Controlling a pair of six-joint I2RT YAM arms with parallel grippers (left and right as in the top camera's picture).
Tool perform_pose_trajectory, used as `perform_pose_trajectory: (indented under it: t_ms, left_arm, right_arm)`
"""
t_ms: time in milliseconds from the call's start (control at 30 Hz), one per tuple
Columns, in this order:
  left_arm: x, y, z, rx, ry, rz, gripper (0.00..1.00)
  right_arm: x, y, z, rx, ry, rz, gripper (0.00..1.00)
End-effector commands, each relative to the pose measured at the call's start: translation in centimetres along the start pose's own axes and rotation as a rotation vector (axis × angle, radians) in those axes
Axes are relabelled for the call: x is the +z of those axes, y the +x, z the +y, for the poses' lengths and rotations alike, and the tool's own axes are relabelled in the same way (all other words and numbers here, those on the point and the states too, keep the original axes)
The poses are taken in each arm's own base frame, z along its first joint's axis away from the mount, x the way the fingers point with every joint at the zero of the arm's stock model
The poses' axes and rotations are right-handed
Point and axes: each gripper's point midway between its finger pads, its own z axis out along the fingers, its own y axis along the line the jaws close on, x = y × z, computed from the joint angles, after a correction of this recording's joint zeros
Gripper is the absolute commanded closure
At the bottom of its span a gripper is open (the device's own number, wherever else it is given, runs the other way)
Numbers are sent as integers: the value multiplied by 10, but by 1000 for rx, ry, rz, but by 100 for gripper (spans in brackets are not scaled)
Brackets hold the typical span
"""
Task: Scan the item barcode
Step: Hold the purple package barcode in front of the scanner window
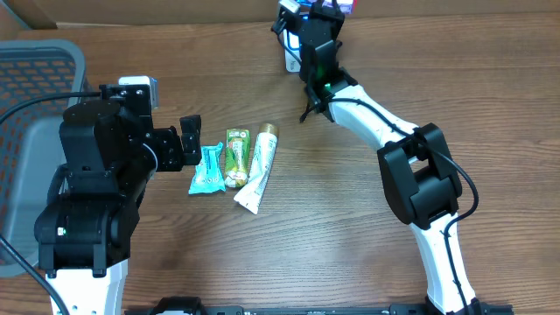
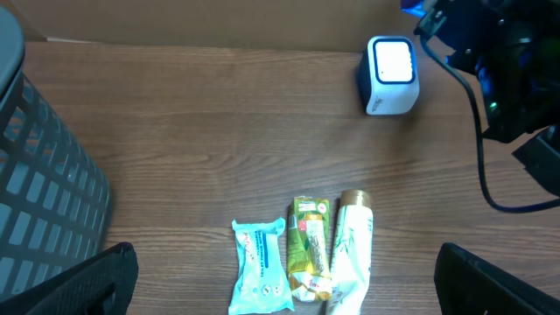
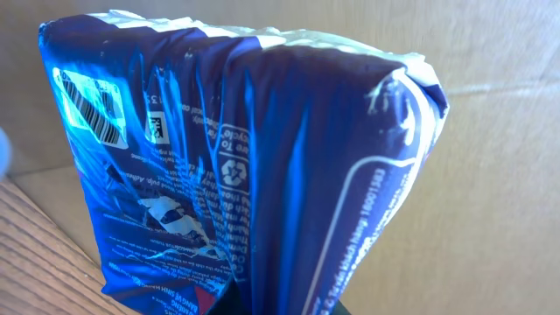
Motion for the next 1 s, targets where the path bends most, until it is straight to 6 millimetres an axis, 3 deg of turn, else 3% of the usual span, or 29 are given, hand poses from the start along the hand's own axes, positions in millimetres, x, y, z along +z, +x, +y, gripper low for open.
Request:
perform_pose_trajectory:
  t_ms: [0, 400, 967]
  left_arm:
    - [-5, -6, 0, 9, -2, -21, 0]
    - [-5, -6, 0, 9, -2, -21, 0]
    - [-5, -6, 0, 9, -2, -21, 0]
  right_arm:
    - [7, 1, 0, 42, 11, -9, 96]
    - [16, 9, 40, 28, -38, -3, 96]
    - [12, 7, 34, 39, -12, 10, 96]
